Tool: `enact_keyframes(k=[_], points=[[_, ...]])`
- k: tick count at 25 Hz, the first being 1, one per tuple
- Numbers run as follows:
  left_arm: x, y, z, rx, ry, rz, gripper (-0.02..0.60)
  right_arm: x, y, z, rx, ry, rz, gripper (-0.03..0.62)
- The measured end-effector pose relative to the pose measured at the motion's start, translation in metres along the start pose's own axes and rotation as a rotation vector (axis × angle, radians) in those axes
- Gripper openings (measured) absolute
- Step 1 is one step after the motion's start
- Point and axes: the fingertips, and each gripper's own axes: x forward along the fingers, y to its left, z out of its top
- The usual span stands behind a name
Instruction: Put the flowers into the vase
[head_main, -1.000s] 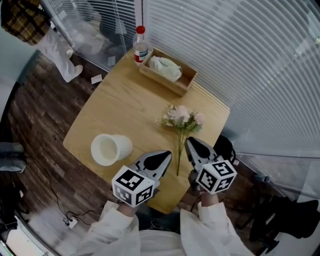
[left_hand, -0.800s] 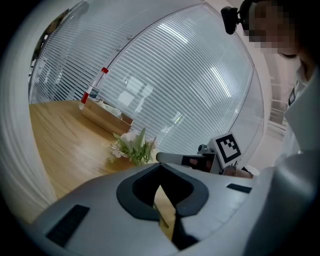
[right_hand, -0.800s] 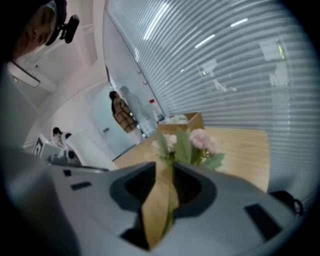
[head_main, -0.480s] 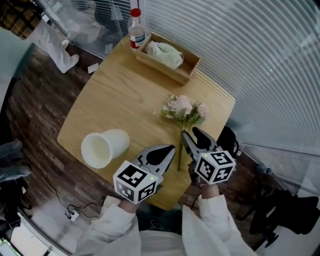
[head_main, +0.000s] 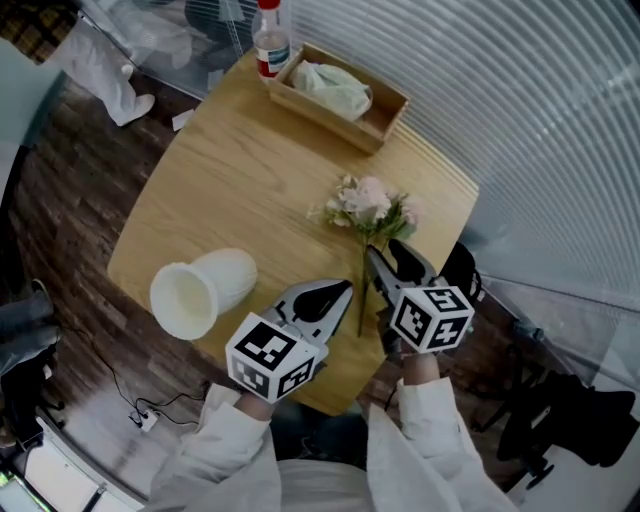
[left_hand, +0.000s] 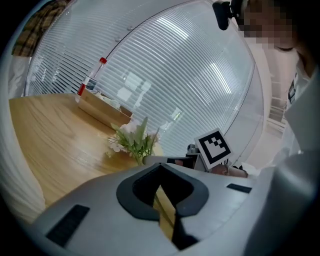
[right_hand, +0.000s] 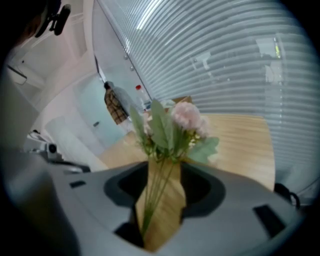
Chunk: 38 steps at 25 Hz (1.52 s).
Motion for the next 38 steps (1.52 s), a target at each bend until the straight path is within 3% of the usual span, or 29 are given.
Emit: enact_keyframes(k=[7, 14, 20, 28, 32, 38], points=[[0.002, 0.006, -0.003, 0.001, 0.016, -0.002, 0.009, 0.006, -0.006, 0.004, 0.048, -0.019, -0.013, 0.189], [0.003, 0.013, -0.004, -0.069, 0.007, 0.006, 0.009, 0.014, -0.01, 0.001, 0.077, 0.01, -0.033, 0.189], [0.006, 0.014, -0.007, -0.068, 0.024, 0.0, 0.009, 0.018, -0.01, -0.001, 0.099, 0.033, -0.02, 0.185], [0.004, 0.011, -0.004, -0.075, 0.008, -0.01, 0.009, 0.017, -0.001, 0.002, 0.135, 0.023, 0.03, 0.056], [0.004, 0.008, -0.003, -0.076, -0.001, -0.017, 0.009, 0.016, 0.006, 0.005, 0.195, 0.009, 0.076, 0.031], [-0.002, 0.004, 0.001, -0.061, -0.018, -0.015, 0.009, 0.006, 0.015, 0.014, 0.182, -0.023, 0.098, 0.015]])
